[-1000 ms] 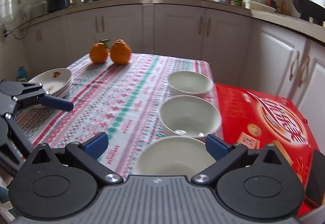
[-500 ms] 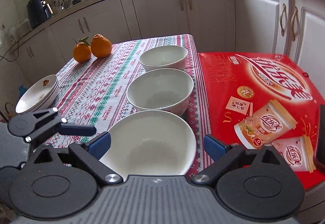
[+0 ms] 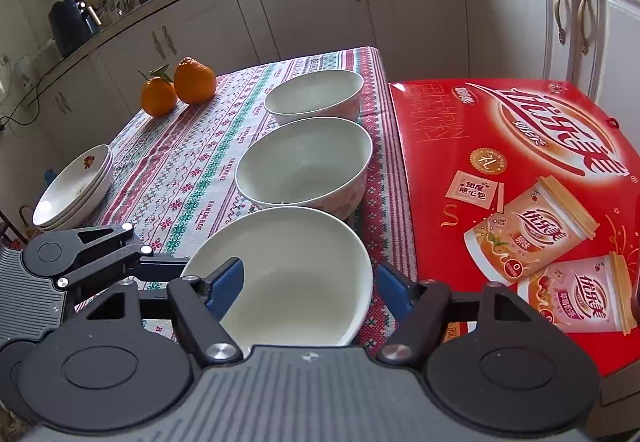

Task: Organize plates and bowls
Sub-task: 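Lift the white bowl off the table with the right gripper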

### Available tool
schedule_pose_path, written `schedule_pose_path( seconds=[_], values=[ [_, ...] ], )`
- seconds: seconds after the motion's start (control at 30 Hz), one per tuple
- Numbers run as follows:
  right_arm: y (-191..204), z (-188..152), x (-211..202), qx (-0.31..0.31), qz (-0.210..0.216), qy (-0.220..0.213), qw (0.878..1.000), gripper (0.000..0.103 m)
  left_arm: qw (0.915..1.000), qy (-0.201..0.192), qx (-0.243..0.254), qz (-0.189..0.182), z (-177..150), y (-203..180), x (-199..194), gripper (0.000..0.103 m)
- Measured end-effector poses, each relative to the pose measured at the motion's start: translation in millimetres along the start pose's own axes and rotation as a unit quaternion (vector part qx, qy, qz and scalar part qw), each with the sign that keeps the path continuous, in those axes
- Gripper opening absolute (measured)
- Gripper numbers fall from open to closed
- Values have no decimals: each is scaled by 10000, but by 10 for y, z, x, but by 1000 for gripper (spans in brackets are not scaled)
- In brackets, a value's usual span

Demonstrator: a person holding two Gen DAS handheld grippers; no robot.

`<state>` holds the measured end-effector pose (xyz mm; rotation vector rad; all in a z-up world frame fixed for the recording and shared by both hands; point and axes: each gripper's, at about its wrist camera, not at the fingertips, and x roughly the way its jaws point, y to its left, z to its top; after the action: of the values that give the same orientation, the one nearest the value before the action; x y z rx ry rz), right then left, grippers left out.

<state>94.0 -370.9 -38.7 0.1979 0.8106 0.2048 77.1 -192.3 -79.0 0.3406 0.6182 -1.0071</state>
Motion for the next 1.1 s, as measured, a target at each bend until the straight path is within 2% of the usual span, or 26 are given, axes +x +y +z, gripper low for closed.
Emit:
schedule_pose_path(
  seconds=[0.1, 0.53, 1.1],
  values=[
    [4, 1, 12, -3, 74, 35, 10000, 73, 10000, -2, -6, -27, 0, 10, 3, 80],
    [138, 47, -31, -128, 59, 28, 9999, 73, 9999, 4, -95, -59, -4, 51, -108, 80],
    [666, 219, 208, -580, 516, 89, 9969, 73, 9982, 36, -390, 448, -192, 374, -513, 80]
  ],
)
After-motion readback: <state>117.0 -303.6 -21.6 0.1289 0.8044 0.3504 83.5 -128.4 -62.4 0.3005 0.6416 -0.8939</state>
